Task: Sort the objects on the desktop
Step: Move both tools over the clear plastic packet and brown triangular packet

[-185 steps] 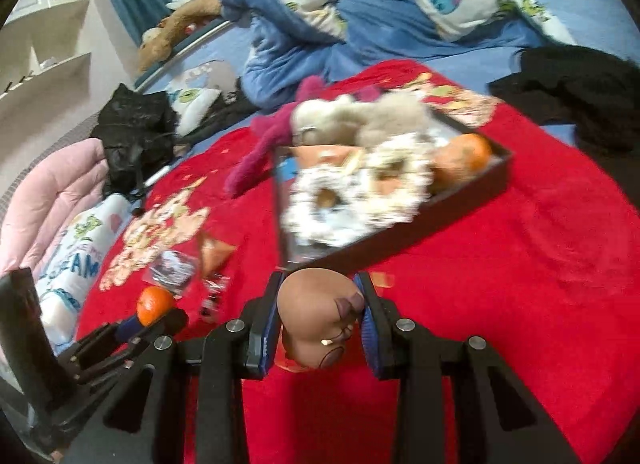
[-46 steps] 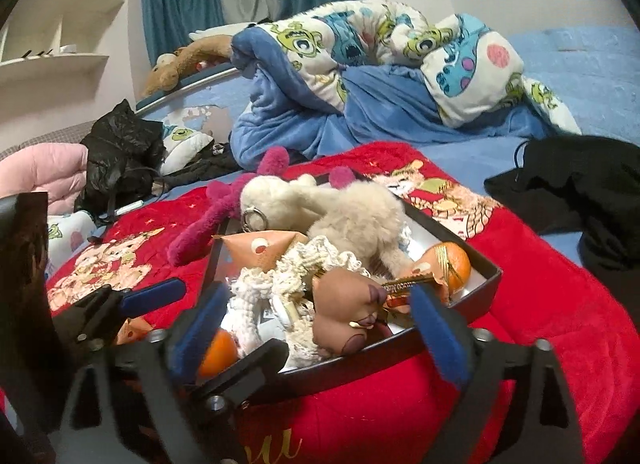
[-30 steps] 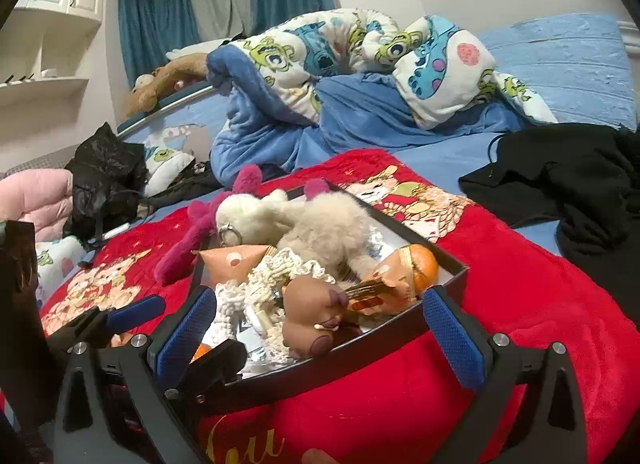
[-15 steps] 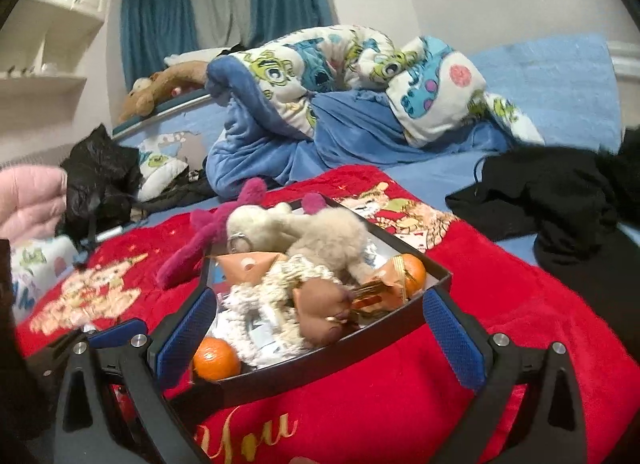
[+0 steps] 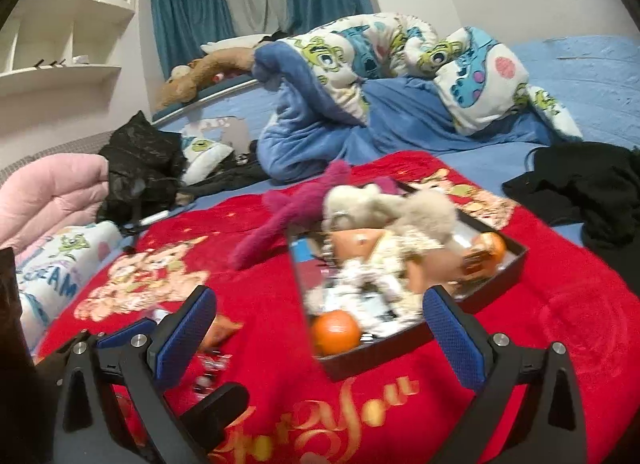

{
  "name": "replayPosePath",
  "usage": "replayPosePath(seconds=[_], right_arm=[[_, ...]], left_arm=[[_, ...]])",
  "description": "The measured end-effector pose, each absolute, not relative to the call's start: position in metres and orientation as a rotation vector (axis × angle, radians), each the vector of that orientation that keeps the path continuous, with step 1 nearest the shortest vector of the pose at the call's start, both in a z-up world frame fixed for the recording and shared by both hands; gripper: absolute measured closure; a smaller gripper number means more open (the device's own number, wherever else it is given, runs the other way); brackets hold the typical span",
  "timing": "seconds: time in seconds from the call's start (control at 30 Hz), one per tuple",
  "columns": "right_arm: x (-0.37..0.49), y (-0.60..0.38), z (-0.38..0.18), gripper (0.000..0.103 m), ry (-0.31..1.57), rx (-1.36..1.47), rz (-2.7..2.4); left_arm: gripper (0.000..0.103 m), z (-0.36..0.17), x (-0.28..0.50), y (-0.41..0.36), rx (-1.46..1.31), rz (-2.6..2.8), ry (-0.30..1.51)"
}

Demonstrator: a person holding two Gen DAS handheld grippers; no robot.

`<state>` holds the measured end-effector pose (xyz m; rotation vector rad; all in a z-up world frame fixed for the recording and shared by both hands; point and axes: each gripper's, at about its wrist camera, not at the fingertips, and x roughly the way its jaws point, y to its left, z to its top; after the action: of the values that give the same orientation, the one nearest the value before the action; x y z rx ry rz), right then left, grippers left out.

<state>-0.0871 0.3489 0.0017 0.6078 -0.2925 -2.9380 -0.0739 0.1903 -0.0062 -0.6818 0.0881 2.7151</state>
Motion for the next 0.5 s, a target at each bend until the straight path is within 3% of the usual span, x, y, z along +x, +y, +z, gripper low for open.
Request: replayPosePath(seconds=[0.2,0.37,0.5], right_arm=[[-0.094,0.317,0.007,0.000,-0.206,0.639,-2.901],[-0.105,0.305,0.014,0.000,-0.426,0.665,-2.785],[-0.113,0.291,0.013,0.000,-0.479,0.682,-2.732]], left_arm=[[0.000,-0.008,-0.065,0.140,-0.720,2.810,0.116],[0.000,-0.009,-0.063,0.105,-0.742,2.864,0.044],[0.000,-0.014,-0.065,0.093,-0.766,2.870,0.049]])
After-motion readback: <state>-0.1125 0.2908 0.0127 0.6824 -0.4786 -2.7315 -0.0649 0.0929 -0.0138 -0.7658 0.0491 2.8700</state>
